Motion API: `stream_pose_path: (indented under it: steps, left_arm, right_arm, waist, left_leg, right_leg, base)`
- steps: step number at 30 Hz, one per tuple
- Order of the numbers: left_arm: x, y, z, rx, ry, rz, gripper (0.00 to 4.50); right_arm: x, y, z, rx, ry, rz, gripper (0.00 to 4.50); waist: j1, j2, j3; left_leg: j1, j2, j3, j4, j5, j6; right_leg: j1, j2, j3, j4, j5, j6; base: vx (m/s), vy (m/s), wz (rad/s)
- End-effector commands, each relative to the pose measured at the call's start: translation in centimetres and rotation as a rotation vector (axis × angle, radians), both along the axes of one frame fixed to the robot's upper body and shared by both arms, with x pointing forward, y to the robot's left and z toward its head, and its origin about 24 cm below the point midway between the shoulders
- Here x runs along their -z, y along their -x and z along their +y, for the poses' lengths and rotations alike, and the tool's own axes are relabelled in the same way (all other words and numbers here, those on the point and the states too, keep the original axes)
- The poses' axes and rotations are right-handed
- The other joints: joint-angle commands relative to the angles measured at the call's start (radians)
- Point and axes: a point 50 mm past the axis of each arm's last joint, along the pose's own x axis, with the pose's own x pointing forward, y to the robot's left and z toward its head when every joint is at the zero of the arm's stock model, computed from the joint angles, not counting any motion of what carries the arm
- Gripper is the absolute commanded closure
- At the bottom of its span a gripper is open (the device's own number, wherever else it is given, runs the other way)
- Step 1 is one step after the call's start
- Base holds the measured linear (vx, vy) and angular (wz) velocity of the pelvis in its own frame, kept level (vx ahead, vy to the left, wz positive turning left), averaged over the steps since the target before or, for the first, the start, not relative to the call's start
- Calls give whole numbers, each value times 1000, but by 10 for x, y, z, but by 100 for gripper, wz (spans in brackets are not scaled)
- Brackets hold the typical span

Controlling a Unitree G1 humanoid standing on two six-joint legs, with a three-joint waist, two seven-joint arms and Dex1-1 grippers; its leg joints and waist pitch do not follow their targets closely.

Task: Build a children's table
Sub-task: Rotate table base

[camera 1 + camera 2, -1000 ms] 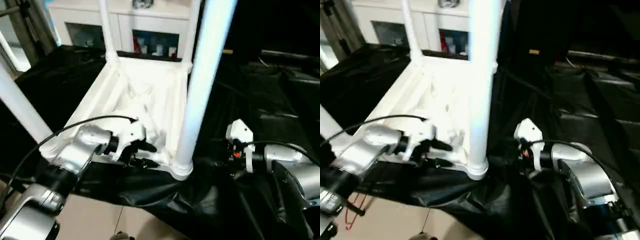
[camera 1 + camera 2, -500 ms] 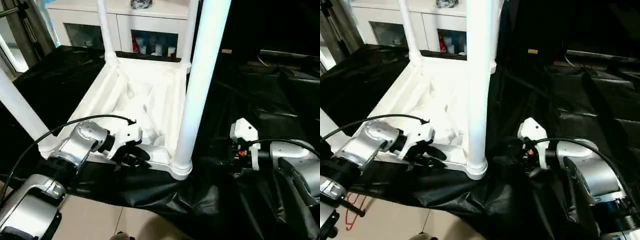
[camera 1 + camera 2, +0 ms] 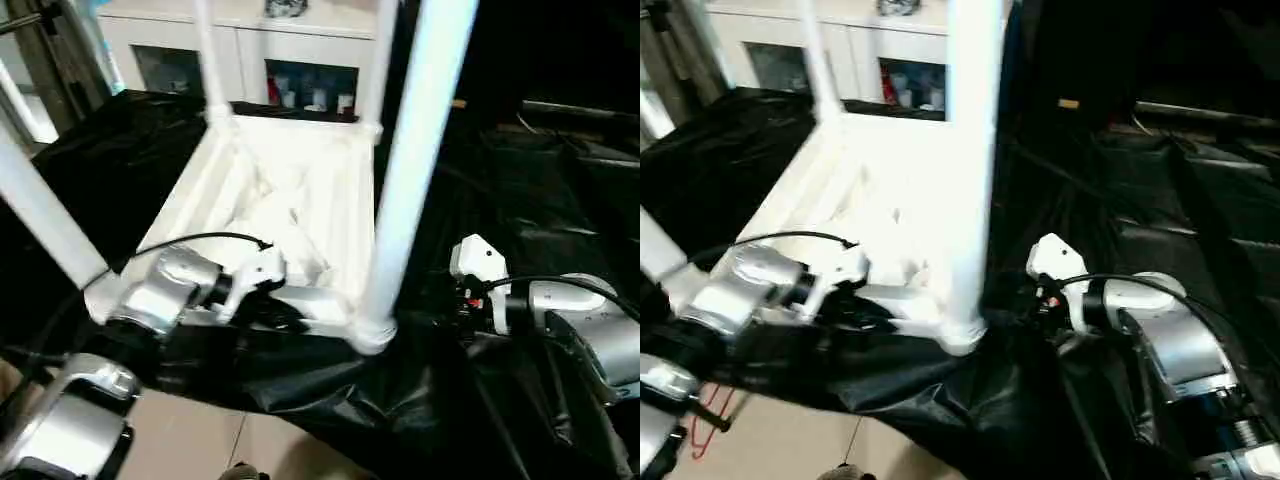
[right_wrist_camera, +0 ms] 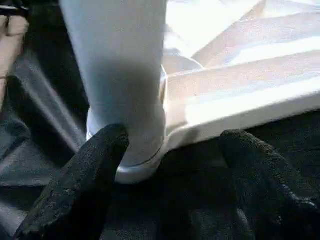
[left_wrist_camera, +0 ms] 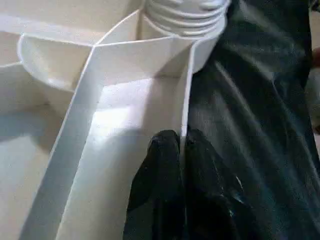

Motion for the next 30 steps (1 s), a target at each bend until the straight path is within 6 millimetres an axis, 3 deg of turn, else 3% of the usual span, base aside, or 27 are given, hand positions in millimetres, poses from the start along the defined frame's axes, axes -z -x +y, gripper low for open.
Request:
stream_pose_path:
  steps: [1,6,7,9,15,20,21,22,24,30]
  left_arm:
    - [-5,-5,2,-113,104,-16,449]
    - [8,-4,-1,-240,99,22,450]
    - [9,-3,-2,-246,99,21,450]
    - [11,-1,-5,-250,104,20,450]
    - [14,4,-15,-225,85,-25,450]
    - [10,4,-16,-226,84,-62,450]
    - [10,4,-16,-228,92,-58,450]
    - [9,4,-16,-227,97,-56,405]
    - [9,5,-14,-220,90,-60,393]
    - [11,4,-12,-229,73,-51,393]
  right_arm:
    - [2,-1,-3,22,-9,11,81]
    - [-2,-7,-1,60,-91,-13,54]
    - [0,-7,0,54,-86,-11,27]
    - [5,-6,4,39,-68,2,20]
    - [18,-13,21,63,-45,-38,8]
    - [16,-24,38,97,-97,-73,8]
    - [15,-24,39,97,-100,-74,8]
    - [15,-24,40,96,-101,-76,0]
    - [14,-24,41,89,-102,-80,0]
    - [16,-24,39,79,-97,-77,0]
  waist:
    - [5,-14,-71]
    - [-2,-15,-70]
    - [-3,-15,-70]
    - [-6,-22,-70]
    - [-17,-23,-67]
    - [-19,-20,-68]
    - [-16,-20,-69]
    - [-16,-21,-69]
    - [-14,-19,-71]
    - [-10,-18,-70]
  left_leg:
    - [5,22,-16,-65,-188,35]
    - [2,20,-15,-62,-177,52]
    - [1,19,-16,-62,-178,52]
    - [3,18,-15,-62,-178,56]
    - [6,19,-15,-63,-194,53]
    - [9,23,-16,-67,-197,46]
    - [11,23,-15,-66,-195,46]
    - [11,23,-15,-67,-191,47]
    - [9,23,-14,-66,-180,48]
    - [11,23,-13,-68,-196,44]
  right_leg:
    - [57,-77,43,-77,-286,-176]
    - [57,-74,40,-81,-303,-172]
    - [58,-74,39,-81,-313,-167]
    - [55,-74,40,-86,-349,-150]
    - [46,-76,40,-93,-420,-129]
    - [45,-75,42,-86,-372,-145]
    - [44,-75,44,-84,-348,-152]
    - [45,-75,45,-83,-336,-156]
    - [48,-76,46,-77,-297,-167]
    - [48,-75,46,-78,-277,-177]
  base:
    - [0,0,0]
    - [0,0,0]
    - [0,0,0]
    - [0,0,0]
    - [0,0,0]
    - [0,0,0]
    - [0,0,0]
    - [0,0,0]
    - [0,0,0]
    - [0,0,0]
